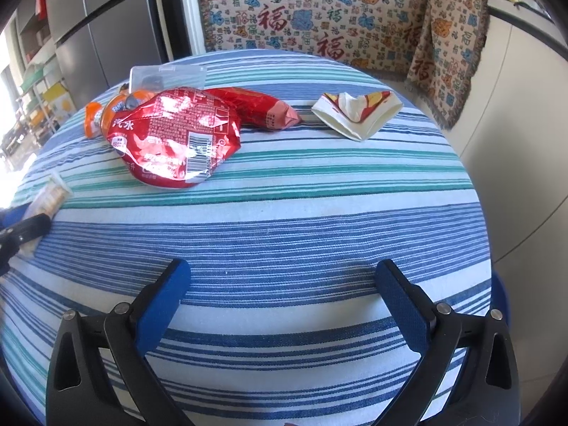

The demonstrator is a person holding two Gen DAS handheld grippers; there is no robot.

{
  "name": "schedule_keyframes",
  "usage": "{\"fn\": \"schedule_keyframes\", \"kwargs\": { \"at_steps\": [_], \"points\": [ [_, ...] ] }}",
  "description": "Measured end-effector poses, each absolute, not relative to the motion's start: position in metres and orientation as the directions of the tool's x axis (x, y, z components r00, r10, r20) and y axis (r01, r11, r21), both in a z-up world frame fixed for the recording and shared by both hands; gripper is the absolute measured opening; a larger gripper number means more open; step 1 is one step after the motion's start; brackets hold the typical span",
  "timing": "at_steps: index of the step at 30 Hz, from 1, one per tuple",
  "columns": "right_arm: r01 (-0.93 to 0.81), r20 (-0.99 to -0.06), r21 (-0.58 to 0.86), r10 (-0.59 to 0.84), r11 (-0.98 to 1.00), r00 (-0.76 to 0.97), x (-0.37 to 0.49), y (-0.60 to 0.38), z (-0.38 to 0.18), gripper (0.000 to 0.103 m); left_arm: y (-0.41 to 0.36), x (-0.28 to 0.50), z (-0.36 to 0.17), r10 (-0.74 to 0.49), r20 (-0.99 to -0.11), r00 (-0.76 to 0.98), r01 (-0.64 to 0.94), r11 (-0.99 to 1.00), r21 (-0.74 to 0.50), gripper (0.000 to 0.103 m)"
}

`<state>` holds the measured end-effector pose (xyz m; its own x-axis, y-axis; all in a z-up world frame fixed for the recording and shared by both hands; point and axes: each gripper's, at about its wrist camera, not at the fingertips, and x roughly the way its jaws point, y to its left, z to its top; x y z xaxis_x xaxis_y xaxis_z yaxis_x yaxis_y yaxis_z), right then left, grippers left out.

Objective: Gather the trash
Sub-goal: 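Hold snack bar in left tool while right tool moves toward white paper wrapper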

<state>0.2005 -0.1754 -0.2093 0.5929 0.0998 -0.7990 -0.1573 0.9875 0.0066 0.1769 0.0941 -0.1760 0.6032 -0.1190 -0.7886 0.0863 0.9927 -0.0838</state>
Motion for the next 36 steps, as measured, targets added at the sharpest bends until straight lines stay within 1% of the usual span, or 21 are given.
{"fn": "schedule_keyframes", "kwargs": {
  "at_steps": [5,7,12,15,18,20,21,22,23,24,26,27,28,29,31,32,35,36],
  "points": [
    [-0.118,-0.794,0.037,0.101,0.992,0.599,0.201,-0.185,-0.209,0.103,0.095,0.182,-0.182,-0.071,-0.790,0.609,0.068,0.997,-0.037,0.062],
    [-0.109,-0.793,0.049,0.105,0.993,0.601,0.201,-0.187,-0.208,0.102,0.098,0.177,-0.181,-0.077,-0.788,0.611,0.080,0.996,-0.036,0.062],
    [-0.107,-0.796,0.031,0.090,0.994,0.599,0.201,-0.186,-0.209,0.103,0.112,0.169,-0.180,-0.124,-0.780,0.613,0.093,0.992,-0.084,0.062],
    [-0.108,-0.800,0.013,0.075,0.994,0.596,0.202,-0.182,-0.210,0.103,0.108,0.168,-0.180,-0.109,-0.785,0.610,0.107,0.993,-0.055,0.062],
    [-0.113,-0.799,0.037,0.097,0.993,0.594,0.203,-0.186,-0.209,0.102,0.102,0.168,-0.181,-0.099,-0.788,0.607,0.124,0.992,-0.029,0.062],
    [-0.097,-0.793,0.085,0.126,0.992,0.596,0.207,-0.197,-0.206,0.100,0.100,0.169,-0.181,-0.094,-0.789,0.607,0.121,0.992,-0.025,0.062],
    [-0.073,-0.790,0.114,0.134,0.991,0.598,0.213,-0.206,-0.204,0.100,0.100,0.170,-0.181,-0.091,-0.788,0.608,0.117,0.993,-0.025,0.058],
    [-0.052,-0.791,0.135,0.140,0.989,0.596,0.219,-0.214,-0.202,0.098,0.100,0.170,-0.180,-0.086,-0.787,0.610,0.110,0.994,-0.023,0.052],
    [-0.024,-0.789,0.159,0.141,0.987,0.597,0.229,-0.225,-0.198,0.093,0.099,0.170,-0.180,-0.081,-0.786,0.613,0.105,0.994,-0.022,0.049],
    [0.002,-0.783,0.176,0.139,0.984,0.606,0.238,-0.235,-0.193,0.091,0.098,0.171,-0.180,-0.078,-0.786,0.613,0.099,0.995,-0.021,0.045],
    [0.040,-0.774,0.200,0.133,0.979,0.619,0.256,-0.246,-0.186,0.090,0.098,0.173,-0.180,-0.062,-0.786,0.616,0.090,0.996,-0.009,0.036],
    [0.054,-0.775,0.218,0.139,0.974,0.616,0.268,-0.250,-0.184,0.088,0.098,0.174,-0.180,-0.057,-0.785,0.617,0.087,0.996,-0.004,0.027],
    [0.061,-0.779,0.233,0.149,0.971,0.610,0.278,-0.253,-0.184,0.086,0.098,0.174,-0.180,-0.056,-0.785,0.617,0.083,0.997,-0.006,0.023],
    [0.071,-0.783,0.250,0.159,0.966,0.601,0.291,-0.255,-0.184,0.081,0.098,0.175,-0.180,-0.057,-0.785,0.616,0.077,0.997,-0.011,0.022],
    [0.093,-0.785,0.266,0.159,0.959,0.598,0.305,-0.256,-0.186,0.077,0.100,0.176,-0.180,-0.057,-0.785,0.618,0.068,0.998,-0.019,0.021],
    [0.100,-0.784,0.276,0.164,0.956,0.598,0.312,-0.256,-0.187,0.073,0.100,0.176,-0.180,-0.056,-0.784,0.619,0.065,0.998,-0.020,0.020],
    [0.120,-0.785,0.281,0.156,0.952,0.599,0.326,-0.256,-0.190,0.069,0.099,0.176,-0.180,-0.053,-0.782,0.621,0.061,0.998,-0.020,0.020],
    [0.129,-0.790,0.283,0.154,0.951,0.594,0.333,-0.256,-0.192,0.066,0.099,0.176,-0.180,-0.053,-0.782,0.621,0.059,0.998,-0.021,0.020]
  ]
}}
